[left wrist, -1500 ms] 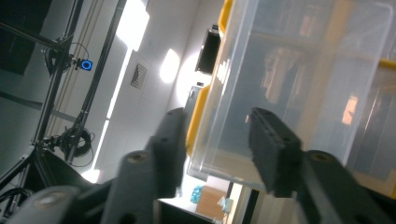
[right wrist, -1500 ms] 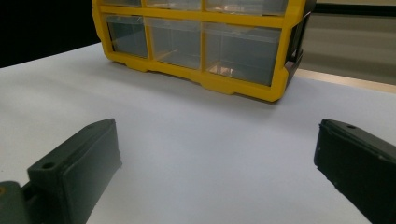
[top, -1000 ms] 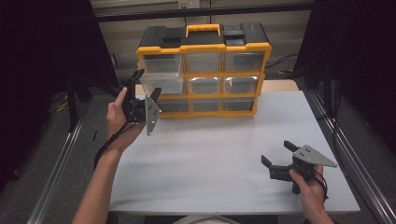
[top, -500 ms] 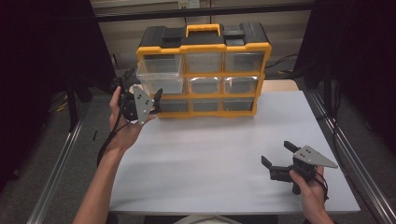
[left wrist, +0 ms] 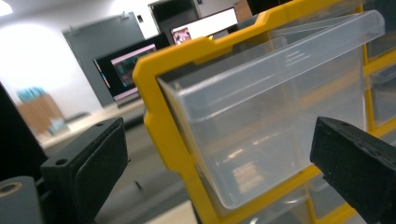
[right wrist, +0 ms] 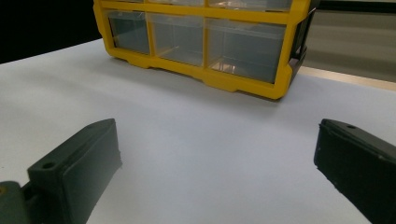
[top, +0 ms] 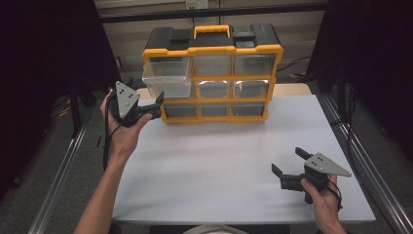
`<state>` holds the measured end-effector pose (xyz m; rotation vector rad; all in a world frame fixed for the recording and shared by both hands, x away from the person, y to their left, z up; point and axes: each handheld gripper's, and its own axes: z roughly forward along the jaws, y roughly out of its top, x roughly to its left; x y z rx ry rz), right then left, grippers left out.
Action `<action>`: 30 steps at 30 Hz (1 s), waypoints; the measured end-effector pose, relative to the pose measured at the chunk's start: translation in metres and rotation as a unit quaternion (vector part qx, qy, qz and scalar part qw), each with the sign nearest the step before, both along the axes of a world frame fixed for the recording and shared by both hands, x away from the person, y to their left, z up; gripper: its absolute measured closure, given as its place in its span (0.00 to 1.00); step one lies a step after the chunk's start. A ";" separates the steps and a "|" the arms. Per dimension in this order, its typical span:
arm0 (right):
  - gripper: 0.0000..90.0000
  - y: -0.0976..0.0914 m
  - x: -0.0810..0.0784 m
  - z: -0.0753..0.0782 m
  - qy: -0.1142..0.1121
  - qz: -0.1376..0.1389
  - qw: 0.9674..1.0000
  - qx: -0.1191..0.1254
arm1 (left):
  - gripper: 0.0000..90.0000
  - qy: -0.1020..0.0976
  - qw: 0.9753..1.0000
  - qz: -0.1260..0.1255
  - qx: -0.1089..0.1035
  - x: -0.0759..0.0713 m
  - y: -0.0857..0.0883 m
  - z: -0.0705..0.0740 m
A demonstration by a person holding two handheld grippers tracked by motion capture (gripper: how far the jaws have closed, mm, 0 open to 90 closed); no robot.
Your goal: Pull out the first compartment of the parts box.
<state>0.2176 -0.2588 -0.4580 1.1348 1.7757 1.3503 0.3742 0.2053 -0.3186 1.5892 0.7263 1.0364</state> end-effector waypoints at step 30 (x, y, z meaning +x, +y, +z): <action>0.00 -0.001 -0.004 0.002 -0.003 -0.001 1.000 0.010 | 0.04 0.057 0.993 0.055 -0.085 0.007 0.008 -0.056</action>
